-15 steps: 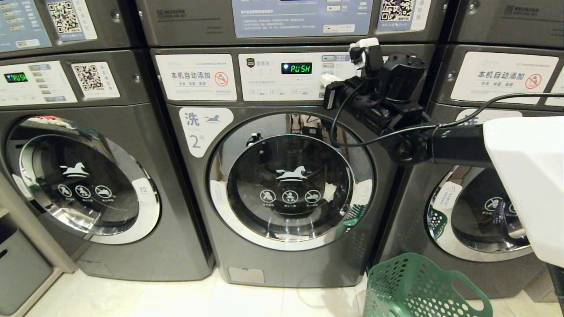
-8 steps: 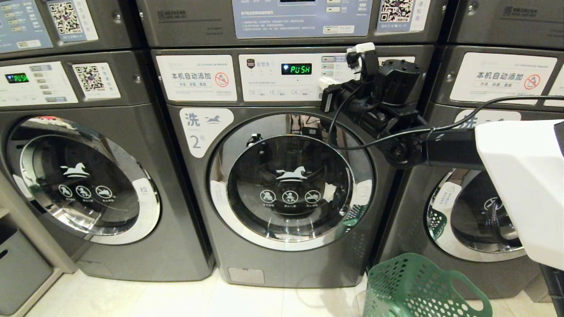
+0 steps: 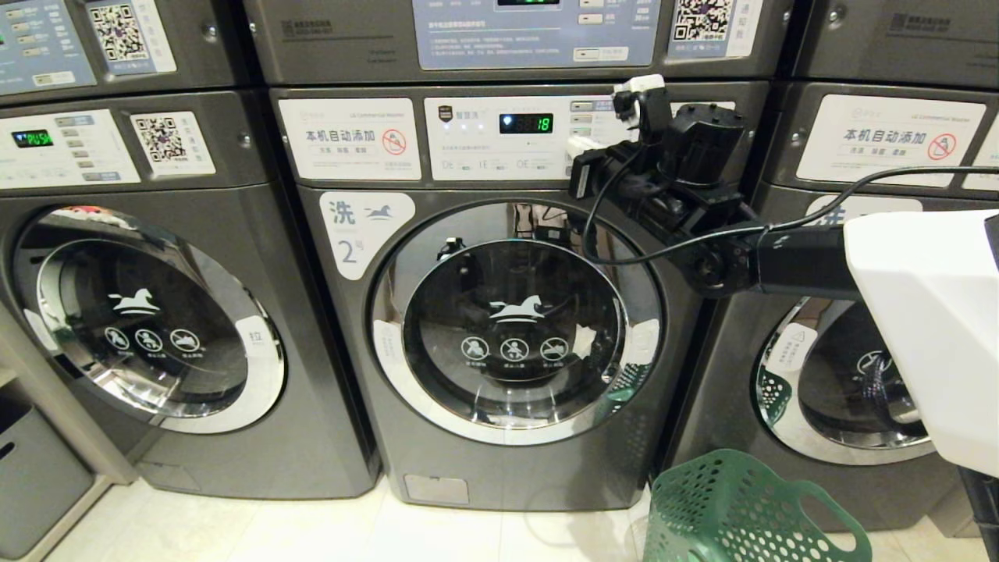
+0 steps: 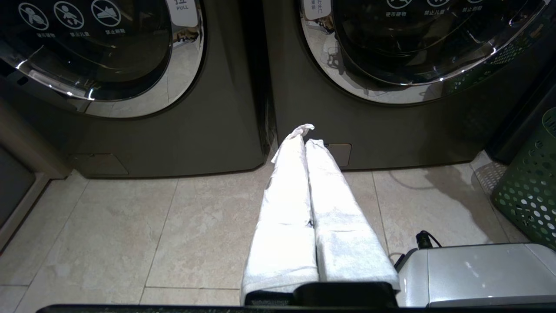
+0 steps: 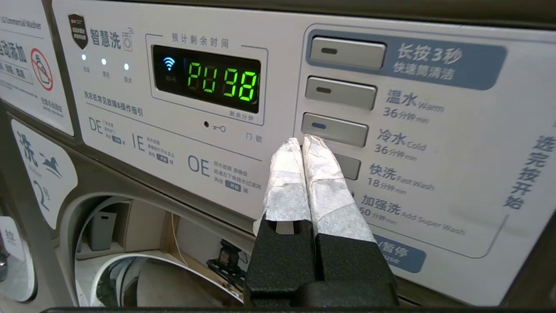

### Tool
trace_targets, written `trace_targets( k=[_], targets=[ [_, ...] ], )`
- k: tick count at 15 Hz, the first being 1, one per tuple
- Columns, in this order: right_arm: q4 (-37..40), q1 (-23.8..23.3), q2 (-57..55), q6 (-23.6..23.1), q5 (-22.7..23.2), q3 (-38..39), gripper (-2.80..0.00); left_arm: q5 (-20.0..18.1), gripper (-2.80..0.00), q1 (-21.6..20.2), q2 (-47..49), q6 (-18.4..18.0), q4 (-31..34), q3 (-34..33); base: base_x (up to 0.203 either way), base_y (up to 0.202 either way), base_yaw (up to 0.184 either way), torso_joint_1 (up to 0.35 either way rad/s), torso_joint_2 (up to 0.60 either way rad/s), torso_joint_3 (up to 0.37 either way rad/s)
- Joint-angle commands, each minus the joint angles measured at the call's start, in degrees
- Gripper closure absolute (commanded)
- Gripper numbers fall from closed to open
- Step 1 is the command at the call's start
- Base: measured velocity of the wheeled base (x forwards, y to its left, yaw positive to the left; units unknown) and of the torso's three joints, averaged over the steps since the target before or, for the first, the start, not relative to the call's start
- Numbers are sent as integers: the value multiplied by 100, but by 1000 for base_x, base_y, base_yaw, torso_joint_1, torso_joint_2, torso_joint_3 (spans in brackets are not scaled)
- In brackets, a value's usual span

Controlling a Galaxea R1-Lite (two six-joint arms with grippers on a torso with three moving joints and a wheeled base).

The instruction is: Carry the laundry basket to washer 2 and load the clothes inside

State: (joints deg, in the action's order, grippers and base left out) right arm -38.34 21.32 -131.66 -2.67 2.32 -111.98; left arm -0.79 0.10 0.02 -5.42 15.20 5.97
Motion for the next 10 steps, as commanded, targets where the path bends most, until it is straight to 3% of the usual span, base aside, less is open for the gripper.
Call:
trace_targets(
  k=[1, 5, 10],
  targets=[
    [-42, -5, 90, -5, -21, 10, 0, 0, 0, -1, -2, -2, 9, 0, 0, 0, 0, 0, 0, 0],
    [-22, 22, 296, -5, -21, 140, 0, 0, 0, -1, -2, -2, 9, 0, 0, 0, 0, 0, 0, 0],
    [-240, 106, 820, -3, -2, 1331, 0, 0, 0, -1, -2, -2, 9, 0, 0, 0, 0, 0, 0, 0]
  ],
)
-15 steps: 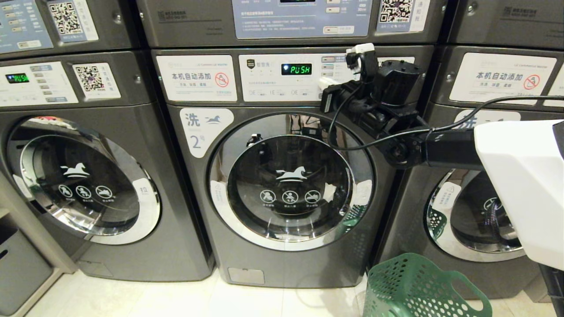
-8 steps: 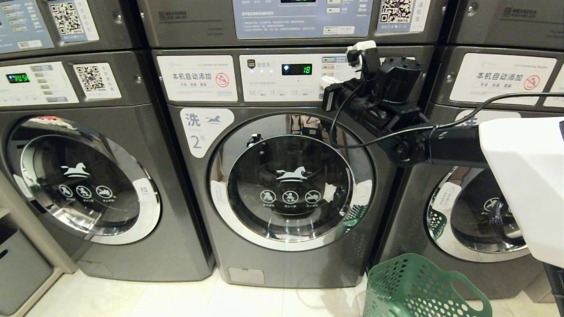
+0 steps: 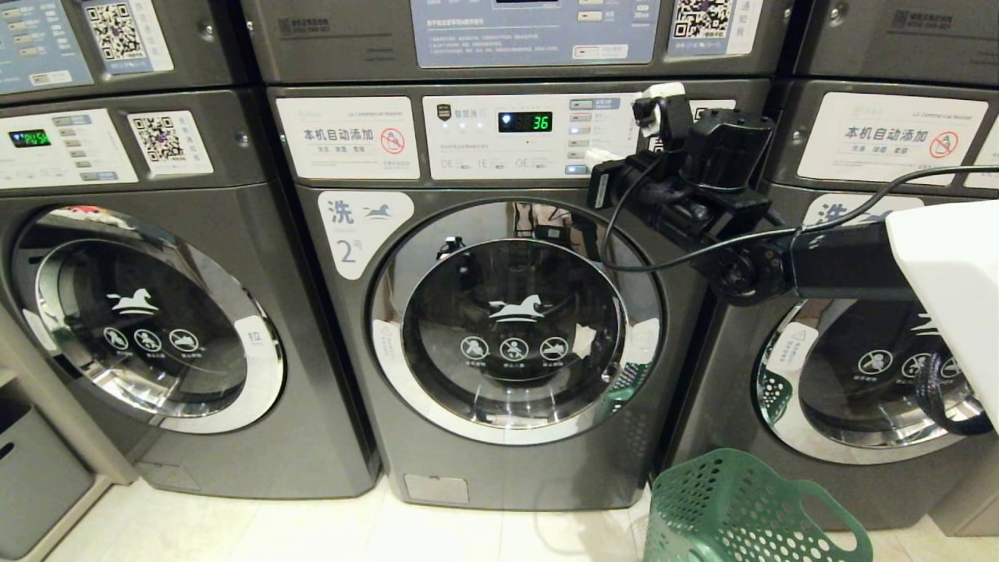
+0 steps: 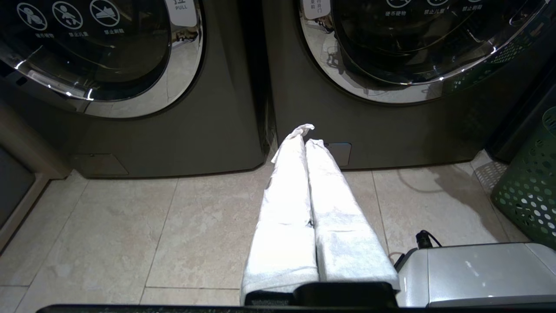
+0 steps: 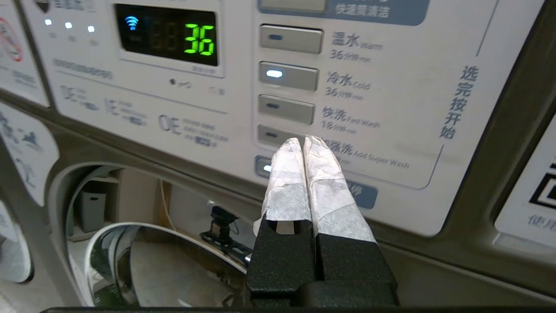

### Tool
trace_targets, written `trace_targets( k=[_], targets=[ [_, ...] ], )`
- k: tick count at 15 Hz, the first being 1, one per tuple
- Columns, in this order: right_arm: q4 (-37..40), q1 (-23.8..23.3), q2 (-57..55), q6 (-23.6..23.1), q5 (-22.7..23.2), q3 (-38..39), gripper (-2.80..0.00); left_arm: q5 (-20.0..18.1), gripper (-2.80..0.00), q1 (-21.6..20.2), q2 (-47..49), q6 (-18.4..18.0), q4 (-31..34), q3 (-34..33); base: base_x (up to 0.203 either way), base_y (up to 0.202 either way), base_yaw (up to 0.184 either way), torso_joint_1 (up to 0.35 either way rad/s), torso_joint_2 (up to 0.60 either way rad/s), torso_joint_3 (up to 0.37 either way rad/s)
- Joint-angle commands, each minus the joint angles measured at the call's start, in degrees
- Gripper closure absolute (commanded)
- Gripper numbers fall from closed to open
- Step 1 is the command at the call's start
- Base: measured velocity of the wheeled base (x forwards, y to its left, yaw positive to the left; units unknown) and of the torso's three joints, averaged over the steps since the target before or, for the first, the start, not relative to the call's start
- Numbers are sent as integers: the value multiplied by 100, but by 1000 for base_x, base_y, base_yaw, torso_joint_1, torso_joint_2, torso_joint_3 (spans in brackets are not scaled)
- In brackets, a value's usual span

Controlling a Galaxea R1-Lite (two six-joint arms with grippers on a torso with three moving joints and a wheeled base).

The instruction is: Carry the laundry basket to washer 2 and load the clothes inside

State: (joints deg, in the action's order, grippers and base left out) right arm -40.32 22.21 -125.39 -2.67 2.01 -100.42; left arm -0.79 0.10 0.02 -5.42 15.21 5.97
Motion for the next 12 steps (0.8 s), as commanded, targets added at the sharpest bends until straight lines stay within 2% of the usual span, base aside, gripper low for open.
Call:
trace_targets(
  k=[1, 10, 12],
  targets=[
    [-120, 29, 208, -5, 26, 258, 0, 0, 0, -1, -2, -2, 8, 0, 0, 0, 0, 0, 0, 0],
    [-106, 29, -40, -6, 71, 183, 0, 0, 0, -1, -2, -2, 8, 0, 0, 0, 0, 0, 0, 0],
    [-95, 37, -187, -6, 68, -46, 0, -4, 0, -1, -2, -2, 8, 0, 0, 0, 0, 0, 0, 0]
  ],
)
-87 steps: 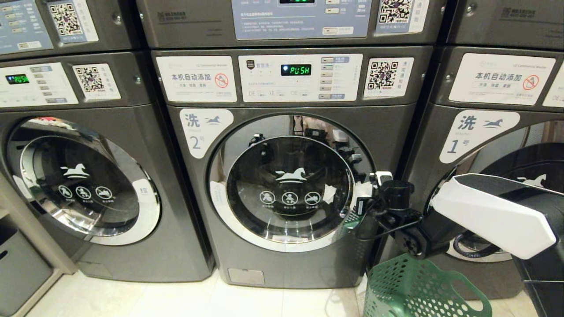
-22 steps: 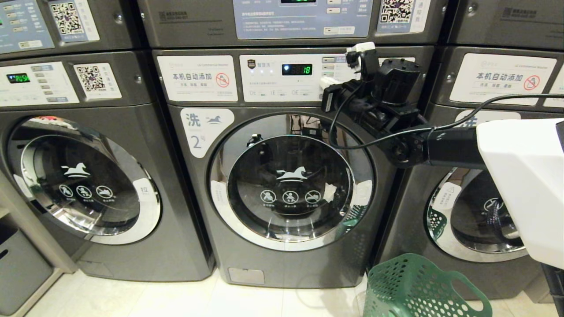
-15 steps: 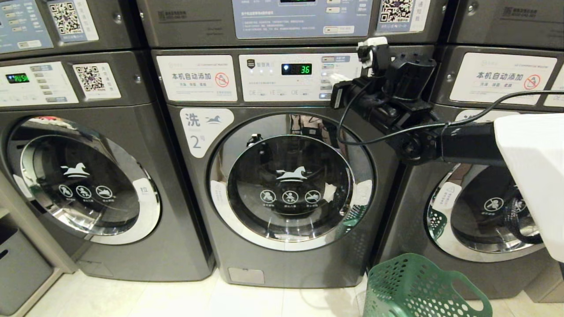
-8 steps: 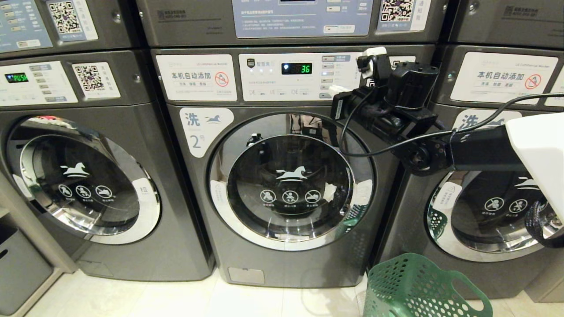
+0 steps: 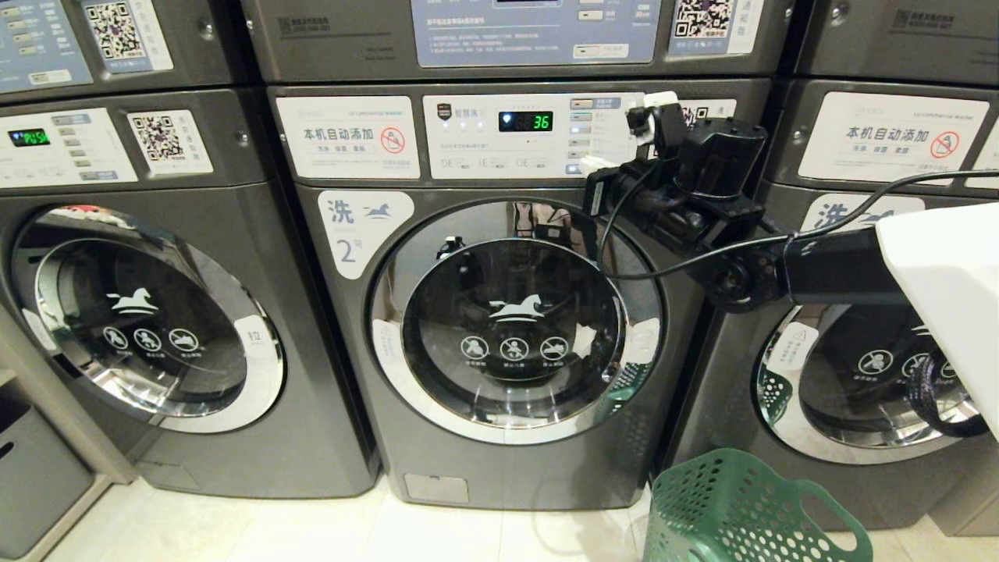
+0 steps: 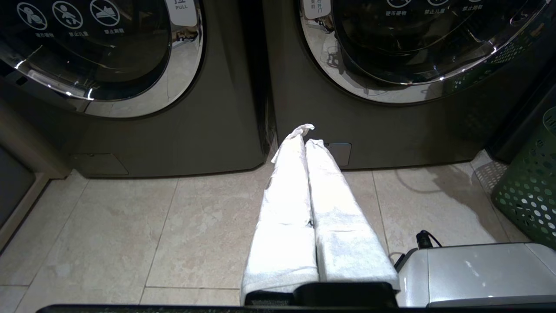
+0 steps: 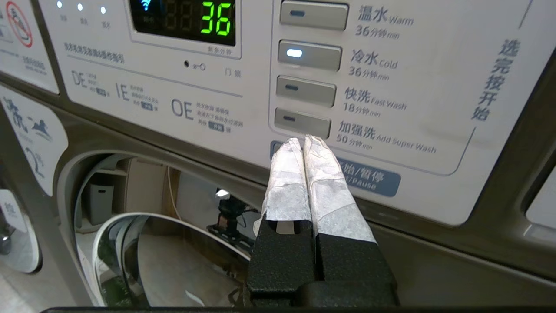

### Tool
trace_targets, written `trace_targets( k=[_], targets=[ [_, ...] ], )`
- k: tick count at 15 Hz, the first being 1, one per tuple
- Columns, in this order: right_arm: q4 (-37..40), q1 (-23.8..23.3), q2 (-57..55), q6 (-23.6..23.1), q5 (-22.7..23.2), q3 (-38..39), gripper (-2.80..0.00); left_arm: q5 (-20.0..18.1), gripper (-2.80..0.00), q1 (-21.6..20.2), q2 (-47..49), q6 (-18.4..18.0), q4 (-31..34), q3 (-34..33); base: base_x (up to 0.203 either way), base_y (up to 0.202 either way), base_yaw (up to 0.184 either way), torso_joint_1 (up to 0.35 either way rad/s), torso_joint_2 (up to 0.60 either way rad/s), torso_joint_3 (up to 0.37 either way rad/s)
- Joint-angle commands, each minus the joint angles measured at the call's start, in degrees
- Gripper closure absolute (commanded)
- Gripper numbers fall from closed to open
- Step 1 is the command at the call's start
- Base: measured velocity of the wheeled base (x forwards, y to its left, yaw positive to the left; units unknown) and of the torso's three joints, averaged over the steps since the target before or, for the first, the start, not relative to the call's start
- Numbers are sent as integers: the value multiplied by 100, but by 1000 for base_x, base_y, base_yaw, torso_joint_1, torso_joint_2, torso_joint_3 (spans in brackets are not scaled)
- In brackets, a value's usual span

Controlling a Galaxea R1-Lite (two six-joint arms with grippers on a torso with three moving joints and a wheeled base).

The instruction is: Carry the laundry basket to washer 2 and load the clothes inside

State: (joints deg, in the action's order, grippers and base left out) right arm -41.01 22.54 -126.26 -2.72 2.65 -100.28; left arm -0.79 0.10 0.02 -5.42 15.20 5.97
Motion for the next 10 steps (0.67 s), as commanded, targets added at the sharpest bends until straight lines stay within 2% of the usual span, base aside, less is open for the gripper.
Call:
trace_targets(
  k=[1, 4, 10],
  targets=[
    [-4, 3, -200, -1, 1, -218, 0, 0, 0, -1, -2, -2, 10, 0, 0, 0, 0, 0, 0, 0],
    [147, -4, -362, -16, -1, -541, 0, 0, 0, -1, -2, -2, 10, 0, 0, 0, 0, 0, 0, 0],
    [199, -4, -566, -36, -18, -659, 0, 0, 0, -1, -2, -2, 10, 0, 0, 0, 0, 0, 0, 0]
  ],
)
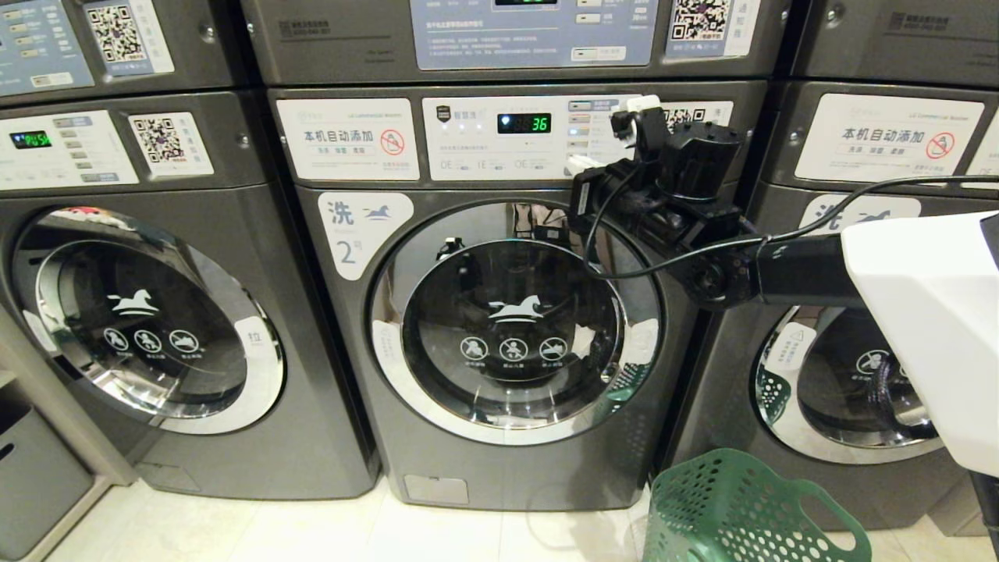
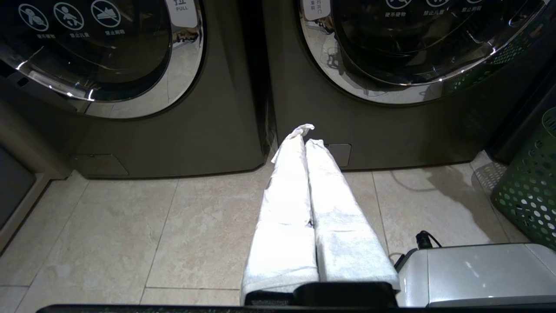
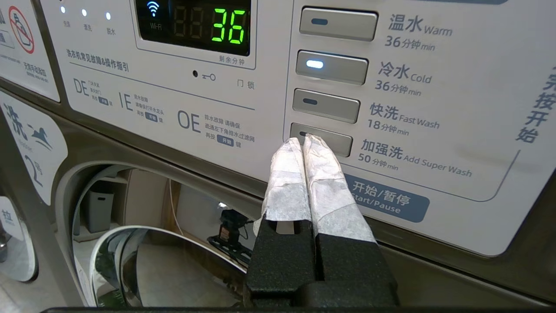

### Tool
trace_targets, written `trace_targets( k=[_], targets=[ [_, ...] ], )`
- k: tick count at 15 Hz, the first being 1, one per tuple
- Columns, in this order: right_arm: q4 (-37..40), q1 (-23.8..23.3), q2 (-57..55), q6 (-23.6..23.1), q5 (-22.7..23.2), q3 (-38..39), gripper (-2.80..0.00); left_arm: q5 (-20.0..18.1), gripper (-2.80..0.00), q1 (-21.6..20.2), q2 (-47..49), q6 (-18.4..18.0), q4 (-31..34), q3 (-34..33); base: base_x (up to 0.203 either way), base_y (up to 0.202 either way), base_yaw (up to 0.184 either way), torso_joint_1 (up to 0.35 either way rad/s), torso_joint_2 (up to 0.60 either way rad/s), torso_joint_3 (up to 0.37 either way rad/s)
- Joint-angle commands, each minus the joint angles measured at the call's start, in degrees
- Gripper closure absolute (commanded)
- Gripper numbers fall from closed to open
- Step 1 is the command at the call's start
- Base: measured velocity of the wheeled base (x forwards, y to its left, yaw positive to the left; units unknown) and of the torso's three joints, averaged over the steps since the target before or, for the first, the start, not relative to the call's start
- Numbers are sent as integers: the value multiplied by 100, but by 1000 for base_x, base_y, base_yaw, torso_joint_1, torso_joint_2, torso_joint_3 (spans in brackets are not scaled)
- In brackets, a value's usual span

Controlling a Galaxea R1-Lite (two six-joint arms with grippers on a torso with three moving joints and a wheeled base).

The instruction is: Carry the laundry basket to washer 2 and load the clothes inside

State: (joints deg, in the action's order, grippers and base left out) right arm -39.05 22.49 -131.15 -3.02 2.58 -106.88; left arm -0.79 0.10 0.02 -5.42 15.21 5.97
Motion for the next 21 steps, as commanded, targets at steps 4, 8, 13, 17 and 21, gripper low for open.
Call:
trace_targets(
  k=[4, 8, 13, 17, 21],
  targets=[
    [-15, 9, -113, -57, -30, 45, 0, 0, 0, -1, -2, -2, 9, 0, 0, 0, 0, 0, 0, 0],
    [-12, 1, -104, -72, -30, 21, 0, 0, 0, -1, -2, -2, 9, 0, 0, 0, 0, 0, 0, 0],
    [-6, -42, -51, -87, -48, 15, 0, 0, 0, -1, -2, -2, 9, 0, 0, 0, 0, 0, 0, 0],
    [2, -87, 168, -120, -48, 165, 0, 0, 0, -1, -2, -2, 9, 0, 0, 0, 0, 0, 0, 0],
    [-23, -80, 437, -128, -48, 661, 0, 0, 0, -1, -2, -2, 9, 0, 0, 0, 0, 0, 0, 0]
  ],
)
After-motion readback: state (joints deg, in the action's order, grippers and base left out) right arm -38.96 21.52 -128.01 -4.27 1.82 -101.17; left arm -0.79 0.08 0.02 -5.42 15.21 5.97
